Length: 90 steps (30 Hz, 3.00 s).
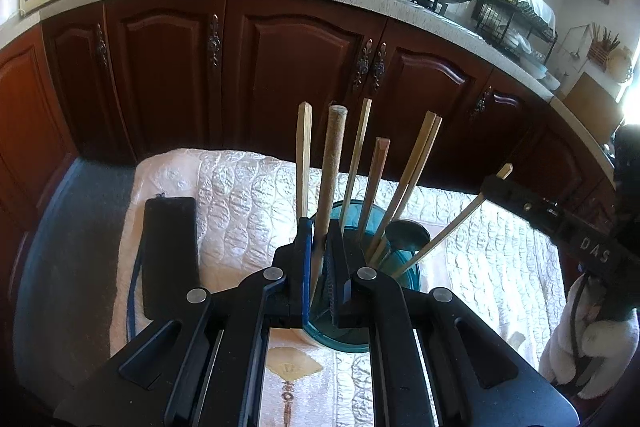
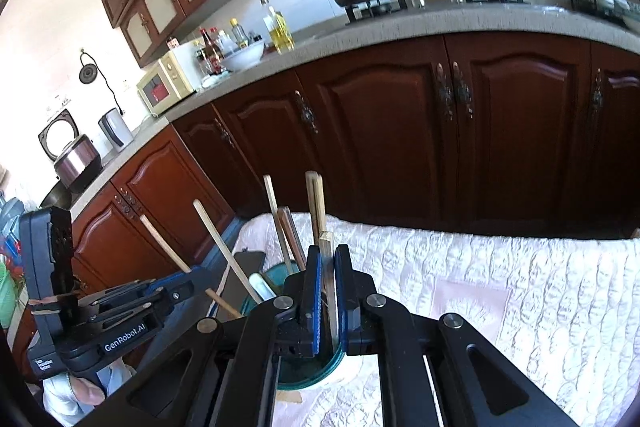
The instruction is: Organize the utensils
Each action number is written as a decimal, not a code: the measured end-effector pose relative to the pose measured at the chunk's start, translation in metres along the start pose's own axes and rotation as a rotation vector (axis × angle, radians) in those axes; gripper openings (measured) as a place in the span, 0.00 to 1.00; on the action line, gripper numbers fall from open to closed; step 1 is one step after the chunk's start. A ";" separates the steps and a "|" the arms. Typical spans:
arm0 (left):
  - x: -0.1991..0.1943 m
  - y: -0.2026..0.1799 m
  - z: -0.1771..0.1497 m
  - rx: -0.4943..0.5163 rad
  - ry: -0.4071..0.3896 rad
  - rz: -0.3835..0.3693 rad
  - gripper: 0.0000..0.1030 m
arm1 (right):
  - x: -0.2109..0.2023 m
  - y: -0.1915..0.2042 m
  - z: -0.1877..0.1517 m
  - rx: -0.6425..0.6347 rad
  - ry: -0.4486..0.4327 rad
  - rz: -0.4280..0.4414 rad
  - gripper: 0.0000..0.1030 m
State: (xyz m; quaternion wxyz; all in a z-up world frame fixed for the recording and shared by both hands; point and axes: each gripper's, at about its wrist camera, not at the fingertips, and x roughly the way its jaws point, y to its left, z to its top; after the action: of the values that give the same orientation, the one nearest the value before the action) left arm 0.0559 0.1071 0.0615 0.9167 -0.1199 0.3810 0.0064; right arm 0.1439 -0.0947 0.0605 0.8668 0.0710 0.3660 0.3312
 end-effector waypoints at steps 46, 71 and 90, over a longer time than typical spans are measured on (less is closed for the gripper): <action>-0.052 -0.055 -0.058 0.124 -0.103 0.096 0.46 | -0.069 0.001 -0.060 -0.063 -0.065 -0.193 0.41; -0.055 -0.067 -0.063 0.134 -0.129 0.143 0.46 | -0.074 0.009 -0.062 -0.075 -0.056 -0.235 0.43; -0.057 -0.054 -0.065 0.104 -0.153 0.184 0.46 | -0.070 0.026 -0.066 -0.110 -0.052 -0.245 0.43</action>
State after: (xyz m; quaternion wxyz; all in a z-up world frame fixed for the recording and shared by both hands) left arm -0.0248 0.0446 0.0688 0.9437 -0.0360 0.3190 0.0801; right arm 0.0497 -0.1260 0.0635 0.9124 -0.0132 0.3307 0.2406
